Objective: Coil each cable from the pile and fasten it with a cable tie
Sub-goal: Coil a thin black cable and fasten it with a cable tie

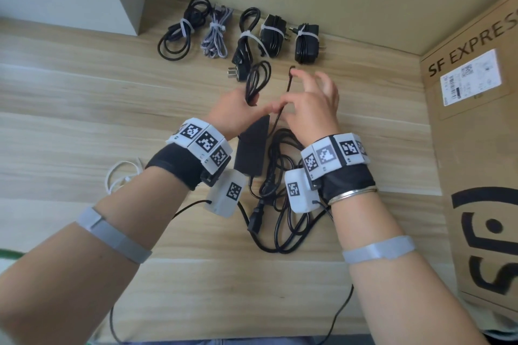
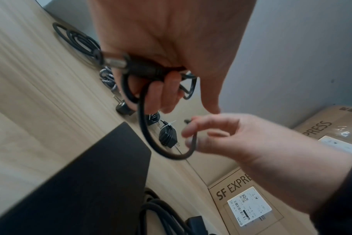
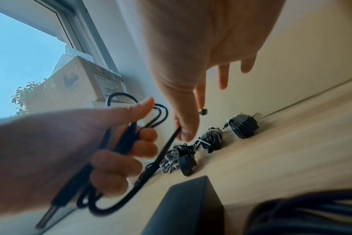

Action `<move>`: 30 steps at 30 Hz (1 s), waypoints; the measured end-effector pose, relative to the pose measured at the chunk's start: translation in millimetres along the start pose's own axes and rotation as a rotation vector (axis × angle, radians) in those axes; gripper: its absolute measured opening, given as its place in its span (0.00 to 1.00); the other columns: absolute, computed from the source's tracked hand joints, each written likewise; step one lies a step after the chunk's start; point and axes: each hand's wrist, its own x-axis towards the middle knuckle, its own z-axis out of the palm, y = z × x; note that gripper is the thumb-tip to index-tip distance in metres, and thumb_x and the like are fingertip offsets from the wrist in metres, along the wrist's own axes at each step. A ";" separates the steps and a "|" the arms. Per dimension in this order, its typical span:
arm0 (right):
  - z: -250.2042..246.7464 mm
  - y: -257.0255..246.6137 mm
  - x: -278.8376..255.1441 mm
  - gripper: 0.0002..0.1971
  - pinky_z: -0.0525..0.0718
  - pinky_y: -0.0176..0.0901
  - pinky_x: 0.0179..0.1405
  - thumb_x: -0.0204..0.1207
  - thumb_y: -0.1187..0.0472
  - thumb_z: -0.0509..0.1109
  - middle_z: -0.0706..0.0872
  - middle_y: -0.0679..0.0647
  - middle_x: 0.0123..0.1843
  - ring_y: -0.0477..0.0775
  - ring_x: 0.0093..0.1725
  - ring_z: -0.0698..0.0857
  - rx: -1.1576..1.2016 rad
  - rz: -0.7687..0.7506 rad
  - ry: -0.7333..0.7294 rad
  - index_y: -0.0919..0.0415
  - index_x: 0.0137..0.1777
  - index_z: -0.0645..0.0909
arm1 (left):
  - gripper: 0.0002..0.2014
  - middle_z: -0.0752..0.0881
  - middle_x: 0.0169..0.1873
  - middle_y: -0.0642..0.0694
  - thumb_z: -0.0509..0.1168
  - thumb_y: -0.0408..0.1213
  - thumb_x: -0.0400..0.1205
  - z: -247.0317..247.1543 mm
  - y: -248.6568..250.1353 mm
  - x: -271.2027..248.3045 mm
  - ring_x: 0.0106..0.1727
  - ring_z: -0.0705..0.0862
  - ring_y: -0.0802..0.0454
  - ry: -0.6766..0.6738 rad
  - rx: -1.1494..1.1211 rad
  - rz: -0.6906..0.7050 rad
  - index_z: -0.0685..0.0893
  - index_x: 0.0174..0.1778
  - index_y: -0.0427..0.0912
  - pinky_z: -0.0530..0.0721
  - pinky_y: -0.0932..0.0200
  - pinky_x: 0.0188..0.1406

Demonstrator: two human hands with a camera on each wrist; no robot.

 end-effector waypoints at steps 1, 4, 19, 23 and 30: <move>-3.4 -2.5 1.8 0.04 0.47 0.65 0.78 0.71 0.57 0.74 0.66 0.46 0.79 0.63 0.80 0.54 0.009 0.010 0.016 0.45 0.40 0.88 | 0.22 0.69 0.26 0.51 0.70 0.54 0.73 1.2 -0.6 -1.1 0.27 0.68 0.53 -0.030 0.030 -0.005 0.65 0.30 0.47 0.68 0.60 0.28; -9.3 -12.5 5.3 0.07 0.42 0.71 0.78 0.67 0.59 0.76 0.65 0.44 0.80 0.62 0.82 0.50 0.063 0.013 0.022 0.45 0.42 0.87 | 0.18 0.74 0.28 0.52 0.72 0.52 0.72 3.0 -2.4 -3.8 0.30 0.72 0.55 -0.101 0.102 -0.023 0.74 0.35 0.43 0.67 0.61 0.28; 5.0 -45.7 13.1 0.03 0.86 0.52 0.46 0.72 0.66 0.71 0.87 0.51 0.42 0.50 0.39 0.88 0.403 -0.015 0.143 0.58 0.43 0.82 | 0.11 0.69 0.23 0.47 0.57 0.40 0.85 -23.6 -24.1 -23.6 0.18 0.74 0.60 0.007 -0.338 -0.146 0.72 0.35 0.45 0.86 0.51 0.38; 9.3 -61.4 16.0 0.03 0.87 0.51 0.43 0.72 0.66 0.72 0.85 0.49 0.36 0.47 0.35 0.89 0.496 -0.032 0.125 0.58 0.41 0.82 | 0.13 0.69 0.23 0.48 0.57 0.44 0.85 -36.3 -31.7 -28.7 0.19 0.71 0.53 0.067 -0.300 -0.119 0.70 0.34 0.47 0.78 0.53 0.29; 17.3 -88.7 20.9 0.06 0.85 0.40 0.41 0.71 0.65 0.74 0.84 0.43 0.41 0.44 0.33 0.86 0.478 -0.118 0.080 0.55 0.46 0.84 | 0.15 0.68 0.24 0.48 0.54 0.36 0.86 -54.2 -43.3 -37.0 0.14 0.69 0.60 0.082 -0.289 -0.159 0.71 0.32 0.44 0.77 0.56 0.25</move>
